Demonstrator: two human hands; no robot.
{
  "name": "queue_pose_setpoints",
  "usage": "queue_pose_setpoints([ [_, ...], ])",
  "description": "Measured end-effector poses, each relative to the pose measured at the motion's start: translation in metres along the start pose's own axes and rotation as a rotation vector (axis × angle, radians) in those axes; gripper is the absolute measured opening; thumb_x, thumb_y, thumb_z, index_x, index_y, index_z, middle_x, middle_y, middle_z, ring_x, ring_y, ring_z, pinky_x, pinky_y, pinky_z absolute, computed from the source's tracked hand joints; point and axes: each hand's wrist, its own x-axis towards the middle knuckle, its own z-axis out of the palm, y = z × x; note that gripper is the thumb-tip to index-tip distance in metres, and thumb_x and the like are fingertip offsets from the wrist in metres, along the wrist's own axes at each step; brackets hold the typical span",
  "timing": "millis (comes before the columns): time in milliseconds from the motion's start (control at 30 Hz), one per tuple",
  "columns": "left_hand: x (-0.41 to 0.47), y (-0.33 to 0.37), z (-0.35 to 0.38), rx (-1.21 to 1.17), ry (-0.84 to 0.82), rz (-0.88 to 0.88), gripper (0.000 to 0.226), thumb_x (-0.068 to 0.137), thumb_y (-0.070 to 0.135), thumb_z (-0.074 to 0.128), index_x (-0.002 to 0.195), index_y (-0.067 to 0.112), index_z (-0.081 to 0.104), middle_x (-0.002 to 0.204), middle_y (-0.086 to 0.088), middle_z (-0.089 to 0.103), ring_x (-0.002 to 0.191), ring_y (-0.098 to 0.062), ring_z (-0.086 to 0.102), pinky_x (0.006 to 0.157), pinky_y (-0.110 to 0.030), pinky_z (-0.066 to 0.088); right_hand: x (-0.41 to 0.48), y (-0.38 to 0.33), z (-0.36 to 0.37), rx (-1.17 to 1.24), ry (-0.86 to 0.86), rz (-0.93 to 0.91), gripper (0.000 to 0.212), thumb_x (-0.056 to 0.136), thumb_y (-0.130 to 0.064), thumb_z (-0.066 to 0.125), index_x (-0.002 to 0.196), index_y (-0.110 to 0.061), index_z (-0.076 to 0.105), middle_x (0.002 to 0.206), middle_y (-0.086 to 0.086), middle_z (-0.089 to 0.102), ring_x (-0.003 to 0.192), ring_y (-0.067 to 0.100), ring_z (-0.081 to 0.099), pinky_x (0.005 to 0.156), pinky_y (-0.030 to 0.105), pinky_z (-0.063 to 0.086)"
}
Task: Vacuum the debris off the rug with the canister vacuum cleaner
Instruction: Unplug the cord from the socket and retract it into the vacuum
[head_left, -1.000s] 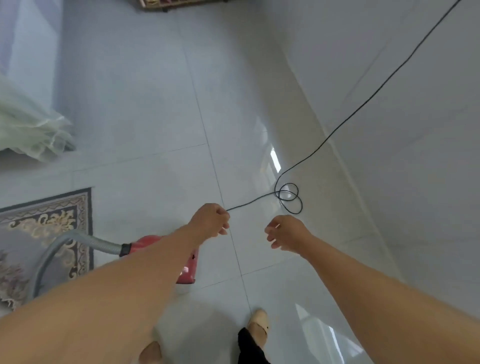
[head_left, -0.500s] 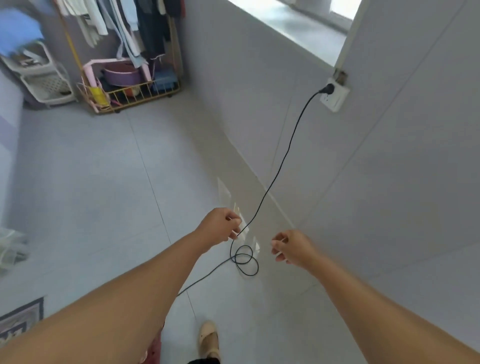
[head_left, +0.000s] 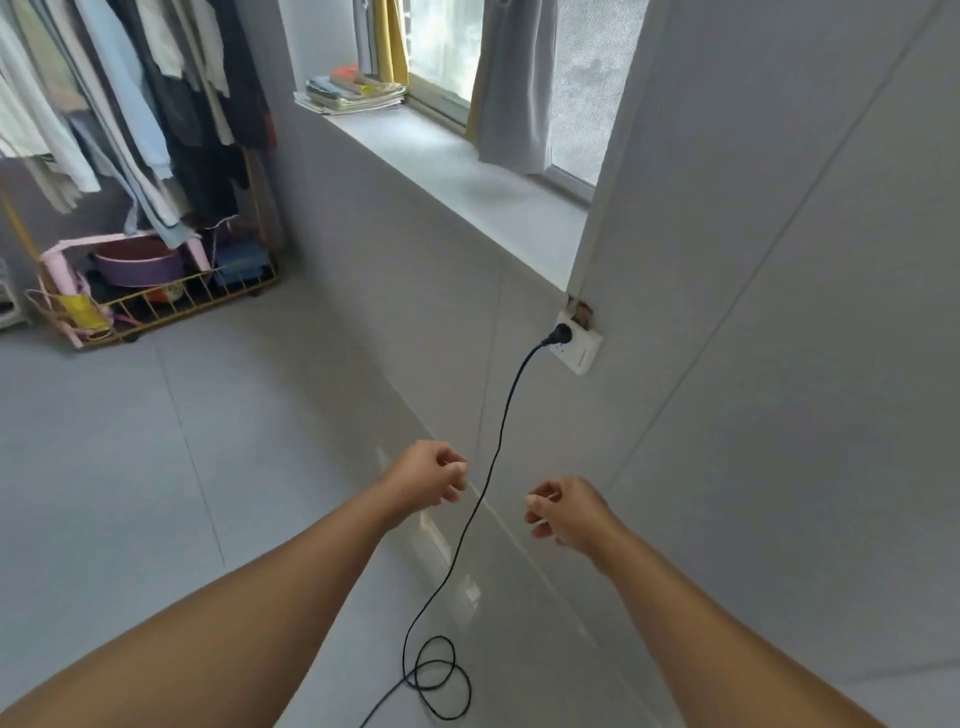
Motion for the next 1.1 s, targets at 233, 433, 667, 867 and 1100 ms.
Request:
queue_pose_setpoints([
  [233, 0.104, 0.076, 0.017, 0.047, -0.039, 0.078, 0.019, 0.096, 0.016, 0.055, 0.107, 0.004, 0.064, 0.091, -0.008, 0.066, 0.069, -0.014, 0.061, 0.06, -0.023, 0.044, 0.064, -0.03, -0.071, 0.252, 0.033, 0.128, 0.016, 0.099, -0.024, 0.054, 0.11, -0.015, 0.063, 0.098, 0.003, 0.072, 0.08, 0.016, 0.067, 0.069, 0.026, 0.046],
  [433, 0.177, 0.123, 0.029, 0.141, 0.102, 0.057, 0.035, 0.096, 0.031, 0.055, 0.125, 0.012, 0.059, 0.12, -0.007, 0.063, 0.108, -0.023, 0.061, 0.094, -0.036, 0.049, 0.135, -0.062, -0.119, 0.496, 0.018, 0.198, 0.013, 0.1, -0.025, 0.052, 0.106, -0.017, 0.059, 0.108, 0.008, 0.07, 0.095, 0.021, 0.068, 0.08, 0.034, 0.05],
  [667, 0.241, 0.146, 0.04, 0.214, 0.149, -0.043, 0.045, 0.097, 0.039, 0.049, 0.136, 0.015, 0.05, 0.129, -0.007, 0.059, 0.117, -0.027, 0.056, 0.103, -0.048, 0.043, 0.203, -0.073, -0.136, 0.698, 0.109, 0.387, 0.037, 0.097, -0.044, 0.052, 0.1, -0.008, 0.06, 0.091, 0.007, 0.072, 0.067, 0.017, 0.064, 0.055, 0.023, 0.042],
  [867, 0.276, 0.147, 0.046, 0.103, 0.022, -0.083, 0.031, 0.098, 0.032, 0.048, 0.089, 0.011, 0.068, 0.09, -0.006, 0.073, 0.084, -0.023, 0.063, 0.094, -0.041, 0.048, 0.227, -0.078, -0.139, 0.734, 0.188, 0.439, 0.028, 0.092, -0.037, 0.064, 0.088, -0.009, 0.067, 0.067, -0.002, 0.061, 0.05, 0.011, 0.045, 0.046, 0.02, 0.031],
  [1100, 0.293, 0.151, 0.051, -0.021, -0.013, -0.108, 0.029, 0.101, 0.023, 0.046, 0.09, 0.002, 0.061, 0.07, -0.007, 0.062, 0.059, -0.017, 0.054, 0.058, -0.026, 0.042, 0.236, -0.081, -0.123, 0.963, 0.326, 0.505, 0.027, 0.084, -0.028, 0.076, 0.078, -0.005, 0.064, 0.062, 0.0, 0.058, 0.044, 0.01, 0.037, 0.033, 0.013, 0.024],
])
